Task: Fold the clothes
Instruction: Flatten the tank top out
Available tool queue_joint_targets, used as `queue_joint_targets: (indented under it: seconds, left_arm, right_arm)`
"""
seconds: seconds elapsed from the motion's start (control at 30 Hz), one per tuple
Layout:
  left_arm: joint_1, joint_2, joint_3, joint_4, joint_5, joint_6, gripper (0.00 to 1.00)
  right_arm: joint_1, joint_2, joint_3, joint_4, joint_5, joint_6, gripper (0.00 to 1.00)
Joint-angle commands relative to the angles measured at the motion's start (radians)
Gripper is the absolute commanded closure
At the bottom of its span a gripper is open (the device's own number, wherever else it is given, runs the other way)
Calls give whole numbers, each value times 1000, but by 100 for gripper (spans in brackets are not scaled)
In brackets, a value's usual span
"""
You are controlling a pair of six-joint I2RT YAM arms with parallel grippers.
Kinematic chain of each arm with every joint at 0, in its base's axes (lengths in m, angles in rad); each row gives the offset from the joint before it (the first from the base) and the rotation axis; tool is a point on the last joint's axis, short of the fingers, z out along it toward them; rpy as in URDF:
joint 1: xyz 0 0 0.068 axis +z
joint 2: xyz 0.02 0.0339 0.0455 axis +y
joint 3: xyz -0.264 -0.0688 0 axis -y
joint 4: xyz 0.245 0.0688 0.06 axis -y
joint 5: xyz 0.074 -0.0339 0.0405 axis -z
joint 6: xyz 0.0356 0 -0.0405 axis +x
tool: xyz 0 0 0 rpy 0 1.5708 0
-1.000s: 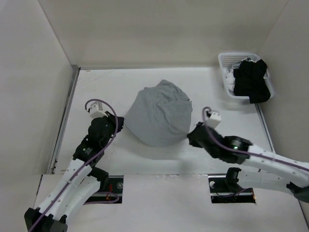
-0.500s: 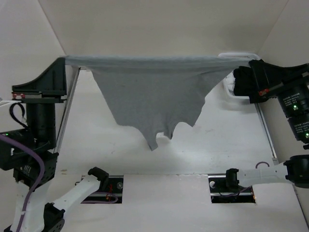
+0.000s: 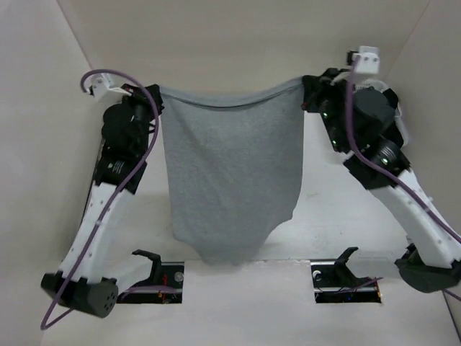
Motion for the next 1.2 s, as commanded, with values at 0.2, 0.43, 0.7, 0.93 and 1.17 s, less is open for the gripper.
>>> queue_joint_targets:
  seconds: [0.2,0.43,0.7,0.93,1.17]
  left_arm:
    - [190,437,366,-1,234,-125,100]
    - [223,459,626,-25,324,-131,100]
    - [220,289,370,41,309,-91,100]
    - [124,-7,-294,146,242,-99,100]
    - [95,-486,-837,-104,220,-103,100]
  right_arm:
    - [-362,429,452,-113,-449,240,100]
    - [-385,573,915,-239,-472,235,100]
    - [-376,309,422,-115,-453,241,100]
    - [-270,-127,-455,97,-368,335,100]
    - [20,-448,-1026,14,-239,546,100]
